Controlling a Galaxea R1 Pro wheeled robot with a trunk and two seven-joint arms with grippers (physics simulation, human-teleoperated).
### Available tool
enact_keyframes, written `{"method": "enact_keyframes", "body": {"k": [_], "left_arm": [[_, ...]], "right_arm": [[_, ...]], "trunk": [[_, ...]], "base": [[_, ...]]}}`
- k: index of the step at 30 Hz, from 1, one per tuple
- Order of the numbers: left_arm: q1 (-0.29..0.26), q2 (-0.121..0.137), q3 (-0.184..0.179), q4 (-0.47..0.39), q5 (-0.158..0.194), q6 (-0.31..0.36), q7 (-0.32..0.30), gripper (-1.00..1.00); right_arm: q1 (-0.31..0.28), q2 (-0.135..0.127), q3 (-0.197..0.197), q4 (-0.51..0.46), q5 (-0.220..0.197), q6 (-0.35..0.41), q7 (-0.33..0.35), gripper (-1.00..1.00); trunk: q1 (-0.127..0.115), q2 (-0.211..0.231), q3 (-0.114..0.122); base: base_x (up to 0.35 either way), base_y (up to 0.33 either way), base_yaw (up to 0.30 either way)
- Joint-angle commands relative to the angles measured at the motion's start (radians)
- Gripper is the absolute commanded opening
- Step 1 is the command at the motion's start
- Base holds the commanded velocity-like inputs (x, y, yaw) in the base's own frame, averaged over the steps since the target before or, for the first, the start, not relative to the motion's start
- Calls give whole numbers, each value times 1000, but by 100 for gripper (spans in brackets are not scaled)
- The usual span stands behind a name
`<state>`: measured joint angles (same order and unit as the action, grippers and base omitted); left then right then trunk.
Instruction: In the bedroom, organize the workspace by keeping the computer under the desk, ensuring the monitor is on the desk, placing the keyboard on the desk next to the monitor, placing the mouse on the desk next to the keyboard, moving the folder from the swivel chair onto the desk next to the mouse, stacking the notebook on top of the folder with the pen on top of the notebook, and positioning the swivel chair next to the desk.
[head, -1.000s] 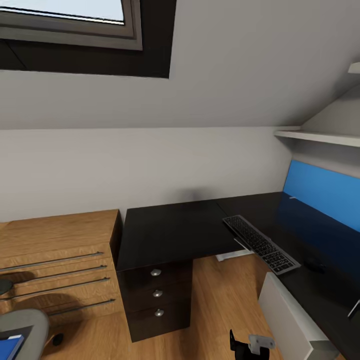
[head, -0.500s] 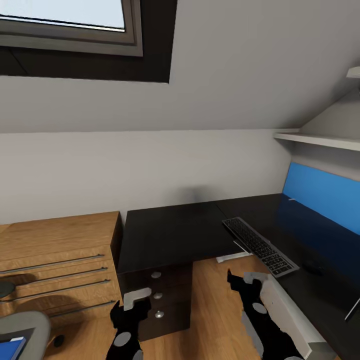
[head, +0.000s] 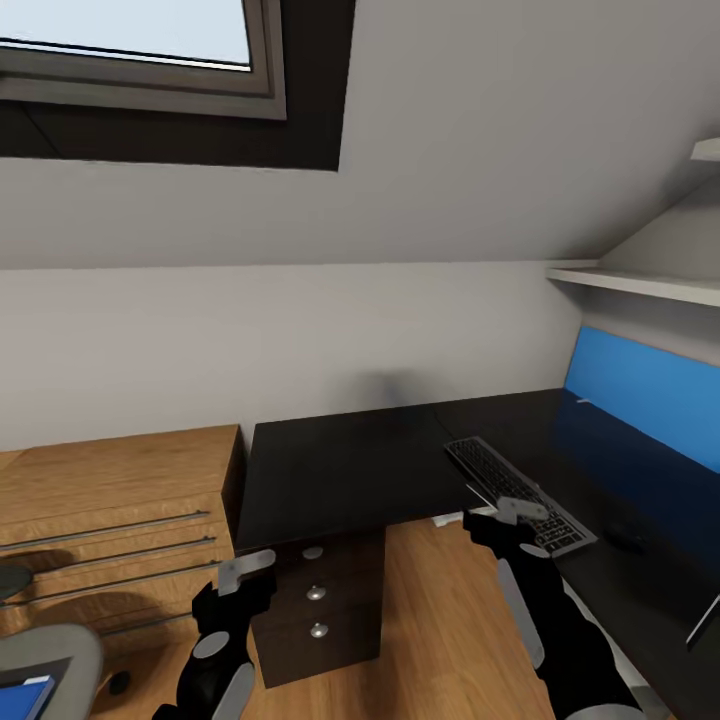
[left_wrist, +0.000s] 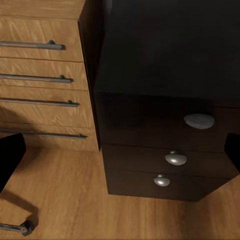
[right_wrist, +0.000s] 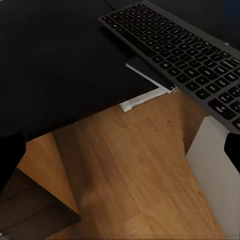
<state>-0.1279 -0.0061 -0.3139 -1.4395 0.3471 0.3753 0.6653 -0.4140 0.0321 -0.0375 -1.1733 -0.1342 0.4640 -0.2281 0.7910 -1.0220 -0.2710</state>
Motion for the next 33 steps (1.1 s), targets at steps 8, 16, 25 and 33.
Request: {"method": "enact_keyframes", "body": {"k": [8, 16, 25, 33], "left_arm": [[-1, 4, -10, 26, 6, 2, 9, 100], [-1, 2, -27, 111, 2, -4, 11, 100], [-1, 3, -28, 110, 1, -9, 11, 100], [-1, 3, -29, 98, 1, -9, 11, 100]], "right_arm": [[3, -1, -2, -4, -9, -4, -8, 100], [3, 0, -1, 5, -9, -17, -6, 100], [3, 2, -1, 10, -8, -18, -7, 100], [3, -1, -1, 11, -8, -47, -7, 100]], "trunk": [[0, -1, -1], [0, -1, -3], [0, -1, -3], [0, -1, -4]], "base": [[23, -4, 0], [281, -87, 0], [317, -109, 0], [315, -86, 0]]}}
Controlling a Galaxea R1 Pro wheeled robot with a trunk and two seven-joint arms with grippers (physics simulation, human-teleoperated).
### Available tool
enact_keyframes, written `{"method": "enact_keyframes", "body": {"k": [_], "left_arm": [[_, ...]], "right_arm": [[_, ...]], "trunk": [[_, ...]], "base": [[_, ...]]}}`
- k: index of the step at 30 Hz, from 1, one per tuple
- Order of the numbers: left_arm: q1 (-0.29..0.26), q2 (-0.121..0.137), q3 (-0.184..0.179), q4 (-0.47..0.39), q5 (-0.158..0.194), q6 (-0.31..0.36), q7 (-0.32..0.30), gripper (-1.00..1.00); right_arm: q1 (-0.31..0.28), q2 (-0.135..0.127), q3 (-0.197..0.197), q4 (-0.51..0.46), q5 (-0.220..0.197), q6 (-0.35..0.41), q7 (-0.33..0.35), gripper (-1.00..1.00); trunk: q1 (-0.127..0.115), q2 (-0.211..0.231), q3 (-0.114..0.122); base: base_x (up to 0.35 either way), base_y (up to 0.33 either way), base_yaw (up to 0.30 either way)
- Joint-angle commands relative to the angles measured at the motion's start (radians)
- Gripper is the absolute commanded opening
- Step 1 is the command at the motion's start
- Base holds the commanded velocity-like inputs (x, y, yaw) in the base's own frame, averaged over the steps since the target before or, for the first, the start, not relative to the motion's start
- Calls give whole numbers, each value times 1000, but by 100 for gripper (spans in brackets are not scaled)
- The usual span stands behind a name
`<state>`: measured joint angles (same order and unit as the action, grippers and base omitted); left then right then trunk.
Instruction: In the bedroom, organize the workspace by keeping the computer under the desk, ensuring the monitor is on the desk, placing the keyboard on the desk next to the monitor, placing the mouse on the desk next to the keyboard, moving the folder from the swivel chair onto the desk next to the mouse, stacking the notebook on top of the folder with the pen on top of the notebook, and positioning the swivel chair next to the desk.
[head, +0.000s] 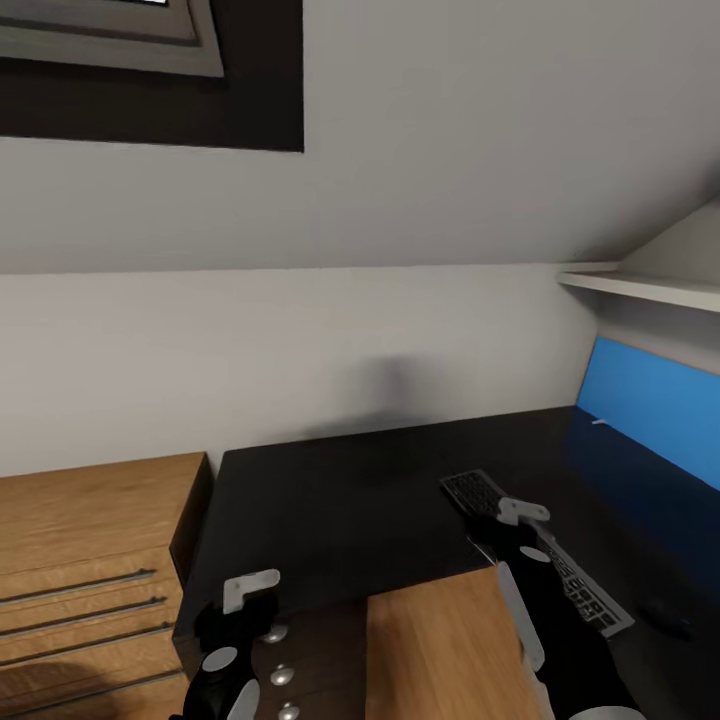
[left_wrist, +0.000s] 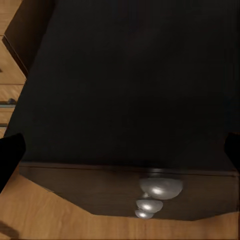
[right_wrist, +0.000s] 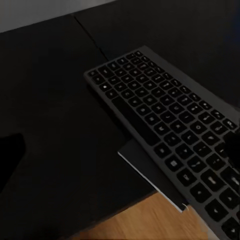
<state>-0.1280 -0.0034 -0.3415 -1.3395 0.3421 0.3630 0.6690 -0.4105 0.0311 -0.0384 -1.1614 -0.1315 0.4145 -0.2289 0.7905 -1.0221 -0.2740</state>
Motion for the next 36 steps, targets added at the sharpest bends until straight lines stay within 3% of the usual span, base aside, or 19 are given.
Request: {"method": "enact_keyframes", "body": {"k": [1, 13, 32, 36], "left_arm": [[-1, 0, -1, -2, 6, 4, 7, 100], [-1, 0, -1, -3, 6, 4, 8, 100], [-1, 0, -2, -7, 6, 4, 6, 100], [-1, 1, 1, -56, 7, 4, 7, 100]], "right_arm": [[-1, 0, -1, -1, -11, 3, -6, 100], [-1, -3, -1, 16, -12, 2, -6, 100], [-1, -4, -2, 25, -11, 1, -6, 100], [-1, -3, -2, 27, -11, 1, -6, 100]], "trunk": [[1, -1, -1], [1, -1, -1], [1, -1, -1], [1, -1, -1]], "base": [[309, -178, 0], [203, -122, -37], [5, -3, -257], [0, 0, -270]]}}
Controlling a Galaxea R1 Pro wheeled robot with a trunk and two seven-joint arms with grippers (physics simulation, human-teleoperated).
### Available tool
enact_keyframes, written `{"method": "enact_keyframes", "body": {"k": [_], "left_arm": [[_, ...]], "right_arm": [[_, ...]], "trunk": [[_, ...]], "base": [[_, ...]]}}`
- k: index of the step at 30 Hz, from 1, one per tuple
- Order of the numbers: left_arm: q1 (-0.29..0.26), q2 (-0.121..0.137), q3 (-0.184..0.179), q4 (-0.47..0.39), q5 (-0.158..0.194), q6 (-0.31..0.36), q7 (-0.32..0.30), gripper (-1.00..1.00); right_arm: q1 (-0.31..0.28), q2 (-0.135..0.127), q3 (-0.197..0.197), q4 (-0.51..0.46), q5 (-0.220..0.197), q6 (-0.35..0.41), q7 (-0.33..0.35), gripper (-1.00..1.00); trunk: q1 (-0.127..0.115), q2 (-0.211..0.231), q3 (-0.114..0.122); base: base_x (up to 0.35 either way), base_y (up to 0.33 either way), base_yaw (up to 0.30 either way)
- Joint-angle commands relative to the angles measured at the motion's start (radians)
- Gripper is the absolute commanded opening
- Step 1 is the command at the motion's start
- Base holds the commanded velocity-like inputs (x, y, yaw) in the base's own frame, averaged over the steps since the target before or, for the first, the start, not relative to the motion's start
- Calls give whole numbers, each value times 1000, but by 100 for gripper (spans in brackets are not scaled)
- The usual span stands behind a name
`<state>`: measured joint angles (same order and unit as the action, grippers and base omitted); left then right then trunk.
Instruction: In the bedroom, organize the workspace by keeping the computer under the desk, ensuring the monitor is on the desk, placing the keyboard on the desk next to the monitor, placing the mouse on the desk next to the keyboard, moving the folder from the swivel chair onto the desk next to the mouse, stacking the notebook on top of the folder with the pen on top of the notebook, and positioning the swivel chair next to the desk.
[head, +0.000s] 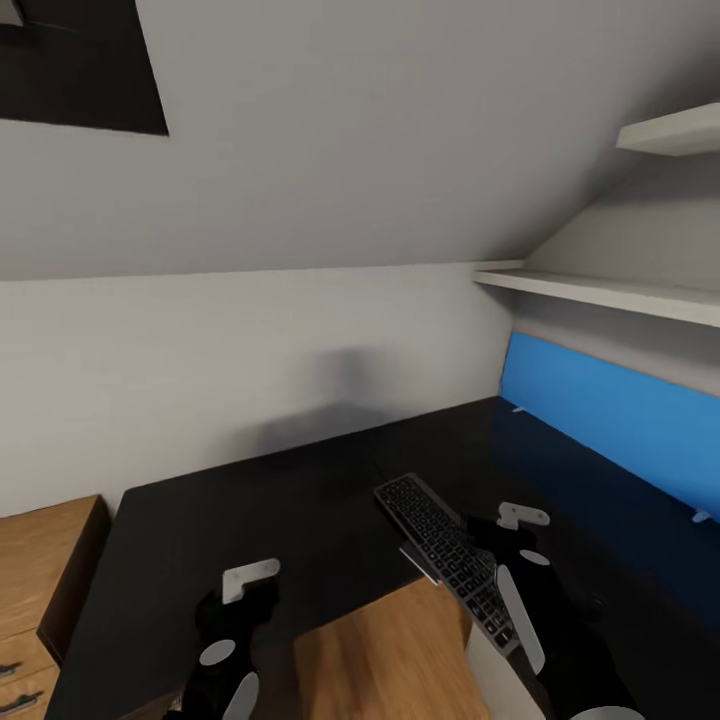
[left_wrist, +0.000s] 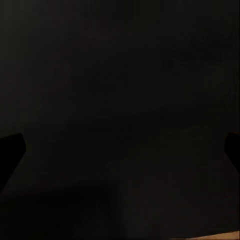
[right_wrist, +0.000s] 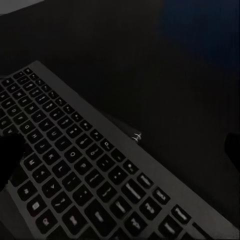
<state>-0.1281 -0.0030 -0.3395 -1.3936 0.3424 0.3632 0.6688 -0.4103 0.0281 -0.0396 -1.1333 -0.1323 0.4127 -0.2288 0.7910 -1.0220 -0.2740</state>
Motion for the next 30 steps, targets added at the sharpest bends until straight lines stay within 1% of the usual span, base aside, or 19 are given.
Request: {"method": "enact_keyframes", "body": {"k": [1, 10, 14, 20, 30], "left_arm": [[-1, 1, -1, -4, 7, 3, 7, 100], [-1, 1, -1, -14, 7, 3, 8, 100], [-1, 2, -1, -15, 7, 3, 8, 100], [-1, 2, -1, -20, 7, 3, 8, 100], [-1, 2, -1, -21, 7, 3, 9, 100]], "right_arm": [[-1, 1, 0, -1, -10, 3, -6, 100], [-1, 3, 1, 16, -12, 2, -6, 100], [-1, 3, 1, 19, -11, -13, -6, 100], [-1, 3, 1, 19, -12, -23, -6, 100], [-1, 3, 1, 20, -12, -25, -6, 100]], "trunk": [[0, -1, -1], [0, -1, -1], [0, -1, -1], [0, -1, -1], [0, -1, -1]], "base": [[0, 0, -270], [0, 0, -270], [0, 0, -253], [0, 0, -66], [0, 0, -4]]}}
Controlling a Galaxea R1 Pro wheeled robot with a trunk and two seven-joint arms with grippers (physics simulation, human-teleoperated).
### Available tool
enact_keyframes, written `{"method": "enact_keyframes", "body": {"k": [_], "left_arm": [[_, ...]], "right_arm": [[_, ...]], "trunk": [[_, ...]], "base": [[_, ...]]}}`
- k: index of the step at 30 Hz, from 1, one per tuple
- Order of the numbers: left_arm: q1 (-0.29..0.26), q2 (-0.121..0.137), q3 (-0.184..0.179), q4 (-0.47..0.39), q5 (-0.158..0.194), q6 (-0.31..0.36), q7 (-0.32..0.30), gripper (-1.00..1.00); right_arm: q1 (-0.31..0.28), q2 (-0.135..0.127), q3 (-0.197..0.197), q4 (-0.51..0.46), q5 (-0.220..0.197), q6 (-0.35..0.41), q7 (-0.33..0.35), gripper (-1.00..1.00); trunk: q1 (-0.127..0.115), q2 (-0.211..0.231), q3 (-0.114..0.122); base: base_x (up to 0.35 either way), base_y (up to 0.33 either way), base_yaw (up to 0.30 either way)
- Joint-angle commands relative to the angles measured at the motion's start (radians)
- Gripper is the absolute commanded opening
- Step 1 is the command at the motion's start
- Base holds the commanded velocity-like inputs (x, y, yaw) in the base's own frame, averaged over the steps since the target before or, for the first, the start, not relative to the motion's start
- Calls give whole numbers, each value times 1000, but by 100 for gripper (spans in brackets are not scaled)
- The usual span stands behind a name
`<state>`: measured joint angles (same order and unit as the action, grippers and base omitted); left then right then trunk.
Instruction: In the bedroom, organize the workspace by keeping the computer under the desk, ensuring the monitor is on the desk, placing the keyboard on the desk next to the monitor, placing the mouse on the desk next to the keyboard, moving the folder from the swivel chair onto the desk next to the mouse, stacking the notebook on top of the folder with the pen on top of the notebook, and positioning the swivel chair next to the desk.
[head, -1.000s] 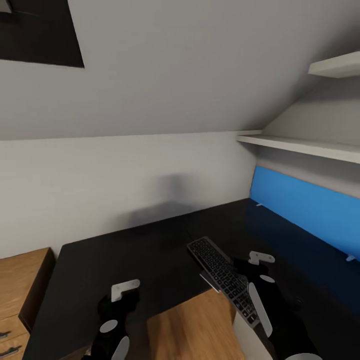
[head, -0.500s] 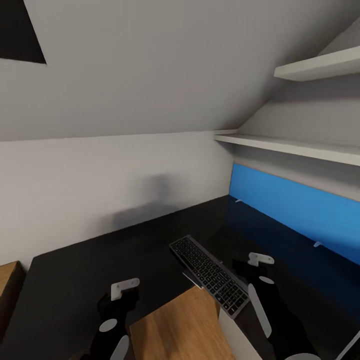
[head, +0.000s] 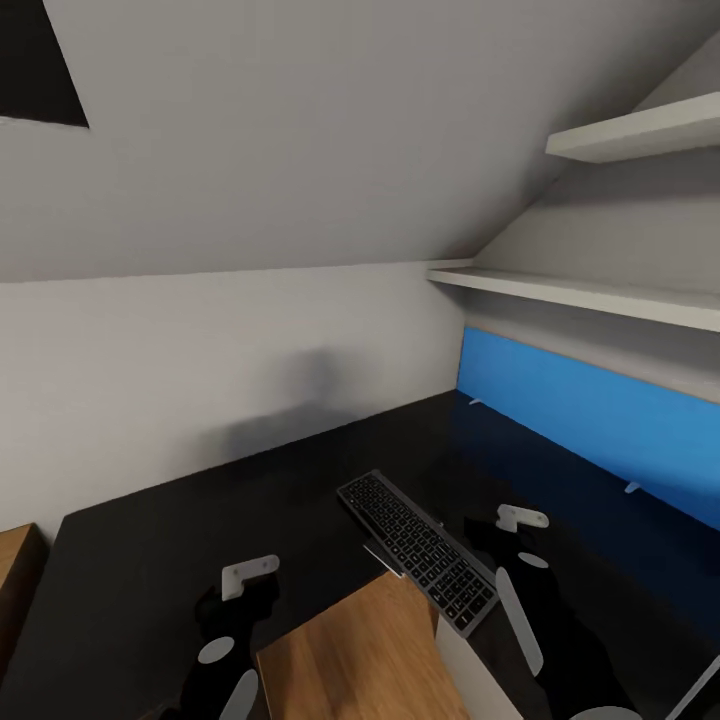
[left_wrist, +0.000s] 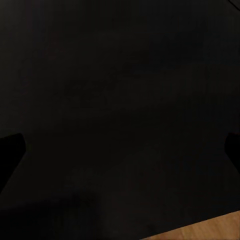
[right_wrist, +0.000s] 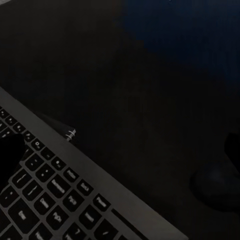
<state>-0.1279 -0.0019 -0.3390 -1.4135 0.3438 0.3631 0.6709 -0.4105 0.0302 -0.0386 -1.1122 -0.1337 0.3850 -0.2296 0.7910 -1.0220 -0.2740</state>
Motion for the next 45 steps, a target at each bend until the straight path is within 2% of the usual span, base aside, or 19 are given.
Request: {"method": "enact_keyframes", "body": {"k": [1, 8, 23, 38, 45], "left_arm": [[-1, 0, -2, -1, 6, 4, 8, 100], [-1, 0, -2, -2, 6, 4, 7, 100], [-1, -1, -6, -2, 6, 4, 8, 100], [-1, -1, -6, -3, 6, 4, 8, 100], [-1, -1, -5, -33, 7, 4, 10, 100]], "right_arm": [[-1, 0, 0, -2, -9, 3, -5, 100], [-1, 0, 0, -2, -9, 3, -5, 100], [-1, 3, 0, 0, -9, 3, -5, 100], [-1, 5, 2, 19, -10, 3, -3, 100], [-1, 5, 6, 22, -11, -11, 0, 100]], "trunk": [[0, -1, -1], [0, -1, -1], [0, -1, -8], [0, -1, -9], [0, -1, -9]], "base": [[0, 0, 0], [0, 0, -78], [0, 0, -216], [0, 0, -18], [0, 0, 0]]}}
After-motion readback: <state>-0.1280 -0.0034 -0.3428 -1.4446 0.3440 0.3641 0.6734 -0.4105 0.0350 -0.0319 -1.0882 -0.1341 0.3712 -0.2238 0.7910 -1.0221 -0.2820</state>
